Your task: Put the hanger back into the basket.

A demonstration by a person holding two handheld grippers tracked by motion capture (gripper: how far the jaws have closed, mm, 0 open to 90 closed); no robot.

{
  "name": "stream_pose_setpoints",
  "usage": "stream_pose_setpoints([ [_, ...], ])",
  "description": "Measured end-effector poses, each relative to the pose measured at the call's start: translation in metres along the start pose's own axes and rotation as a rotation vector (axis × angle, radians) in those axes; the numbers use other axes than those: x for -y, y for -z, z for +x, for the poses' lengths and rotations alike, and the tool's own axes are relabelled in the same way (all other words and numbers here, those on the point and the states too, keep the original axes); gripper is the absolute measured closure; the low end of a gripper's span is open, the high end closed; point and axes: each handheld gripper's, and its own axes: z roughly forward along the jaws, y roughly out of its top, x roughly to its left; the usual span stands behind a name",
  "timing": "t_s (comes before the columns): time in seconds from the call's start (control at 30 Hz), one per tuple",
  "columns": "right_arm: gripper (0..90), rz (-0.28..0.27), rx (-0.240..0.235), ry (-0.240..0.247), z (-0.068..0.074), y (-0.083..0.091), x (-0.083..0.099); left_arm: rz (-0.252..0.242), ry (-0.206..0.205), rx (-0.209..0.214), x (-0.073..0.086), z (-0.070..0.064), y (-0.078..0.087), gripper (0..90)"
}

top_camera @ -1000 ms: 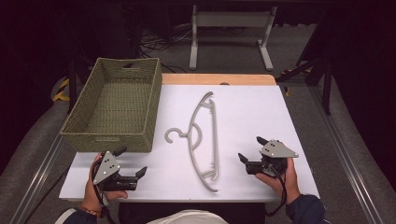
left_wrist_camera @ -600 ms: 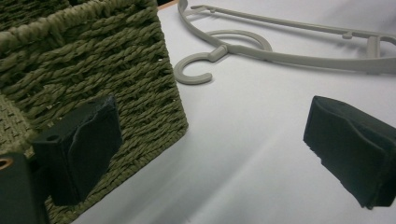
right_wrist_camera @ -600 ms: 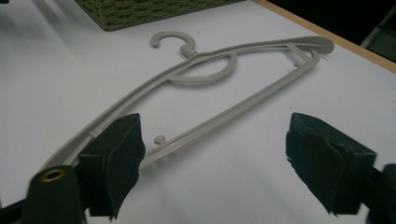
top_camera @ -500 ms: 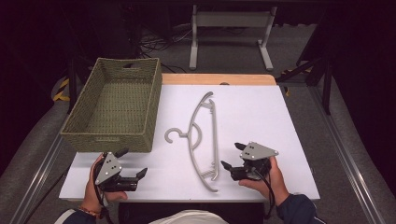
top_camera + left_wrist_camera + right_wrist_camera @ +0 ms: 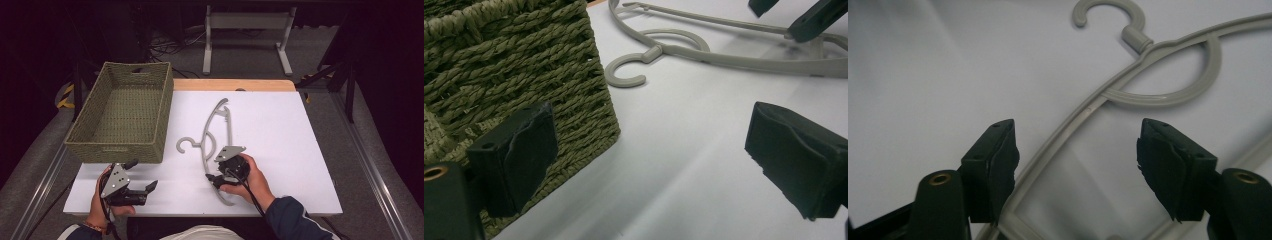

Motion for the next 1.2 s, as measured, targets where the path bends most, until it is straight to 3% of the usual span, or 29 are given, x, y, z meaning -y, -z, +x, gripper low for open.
stream_pose_setpoints([
  [0.17, 44.0, 0.074, -0.028, -0.025, 0.003, -0.023, -0.003, 0.008, -0.004, 0.005, 0.0, -0.001, -0.001, 8.5],
  [0.3, 45.4, 0.113, -0.039, -0.01, 0.004, -0.032, -0.001, 0.01, -0.003, 0.008, 0.0, -0.001, -0.001, 8.7],
  [0.43, 49.1, 0.111, -0.044, -0.008, 0.001, -0.03, 0.001, 0.012, -0.01, 0.015, 0.0, -0.001, 0.0, 9.1],
  [0.53, 61.9, 0.126, -0.053, -0.006, -0.001, -0.027, 0.001, 0.014, -0.012, 0.013, 0.0, -0.001, 0.0, 9.1],
  [0.63, 63.8, 0.137, -0.073, -0.022, -0.006, -0.026, 0.001, 0.018, -0.004, 0.018, 0.001, -0.001, -0.001, 9.2],
  [0.87, 67.8, 0.188, -0.1, -0.006, -0.014, -0.021, -0.002, 0.025, -0.009, 0.025, 0.001, -0.002, -0.001, 9.3],
  [0.9, 73.9, 0.185, -0.121, -0.014, -0.018, -0.017, -0.001, 0.025, -0.009, 0.027, 0.001, -0.002, -0.001, 9.3],
  [0.97, 77.4, 0.183, -0.129, -0.009, -0.019, -0.015, -0.002, 0.022, -0.004, 0.027, 0.001, -0.001, -0.001, 9.4],
  [1.03, 90.0, 0.167, -0.145, 0.004, -0.019, -0.01, -0.004, 0.03, -0.003, 0.031, 0.001, -0.001, -0.002, 9.5],
  [1.1, 90.0, 0.257, -0.019, 0.098, -0.016, -0.013, -0.002, 0.032, -0.005, 0.034, 0.001, -0.001, -0.002, 9.5],
  [1.13, 89.1, 0.256, -0.011, 0.093, -0.015, -0.016, 0.001, 0.034, -0.003, 0.035, 0.001, -0.001, -0.003, 9.4],
  [1.17, 75.6, 0.228, -0.031, 0.027, -0.02, -0.014, 0.002, 0.033, -0.001, 0.036, 0.001, -0.001, -0.003, 9.5],
  [1.2, 74.0, 0.215, -0.067, 0.002, -0.024, -0.011, 0.001, 0.033, -0.002, 0.035, 0.001, -0.001, -0.003, 9.5],
])
